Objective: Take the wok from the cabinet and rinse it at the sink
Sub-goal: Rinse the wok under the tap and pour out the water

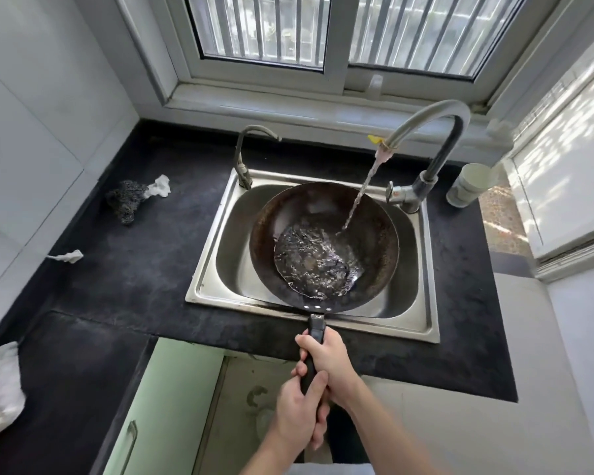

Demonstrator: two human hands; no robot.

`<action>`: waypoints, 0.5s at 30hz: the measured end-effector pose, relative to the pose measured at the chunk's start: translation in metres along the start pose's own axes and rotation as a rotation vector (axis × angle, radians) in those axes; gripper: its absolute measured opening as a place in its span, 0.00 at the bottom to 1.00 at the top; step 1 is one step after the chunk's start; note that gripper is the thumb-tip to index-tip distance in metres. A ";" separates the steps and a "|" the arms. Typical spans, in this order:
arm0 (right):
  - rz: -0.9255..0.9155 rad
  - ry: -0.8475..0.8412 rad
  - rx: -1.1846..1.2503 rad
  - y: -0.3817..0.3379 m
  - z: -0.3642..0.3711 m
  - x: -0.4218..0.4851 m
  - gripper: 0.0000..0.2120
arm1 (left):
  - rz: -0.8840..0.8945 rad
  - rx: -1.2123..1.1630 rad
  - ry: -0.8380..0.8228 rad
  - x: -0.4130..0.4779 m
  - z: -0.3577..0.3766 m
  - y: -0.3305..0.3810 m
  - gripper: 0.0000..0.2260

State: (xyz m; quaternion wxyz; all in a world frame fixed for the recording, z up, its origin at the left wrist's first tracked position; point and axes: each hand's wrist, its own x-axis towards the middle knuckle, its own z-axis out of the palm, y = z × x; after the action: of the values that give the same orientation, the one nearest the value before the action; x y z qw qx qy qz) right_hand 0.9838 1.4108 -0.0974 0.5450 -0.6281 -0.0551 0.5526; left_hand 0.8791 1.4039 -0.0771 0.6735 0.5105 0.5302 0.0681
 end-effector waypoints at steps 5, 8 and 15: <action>0.015 -0.038 0.005 -0.012 -0.003 0.009 0.09 | -0.002 -0.016 -0.003 0.006 0.005 0.012 0.18; 0.005 -0.096 0.001 -0.014 0.000 0.011 0.12 | 0.005 0.010 0.036 0.006 0.001 0.018 0.19; 0.006 -0.137 -0.019 -0.003 0.013 0.003 0.10 | -0.012 0.028 0.095 -0.004 -0.011 0.005 0.18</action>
State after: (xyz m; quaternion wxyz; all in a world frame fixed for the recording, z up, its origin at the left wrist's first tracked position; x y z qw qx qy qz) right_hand 0.9765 1.4221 -0.0946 0.5323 -0.5943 -0.0958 0.5952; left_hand 0.8714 1.4102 -0.0699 0.6406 0.5129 0.5657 0.0807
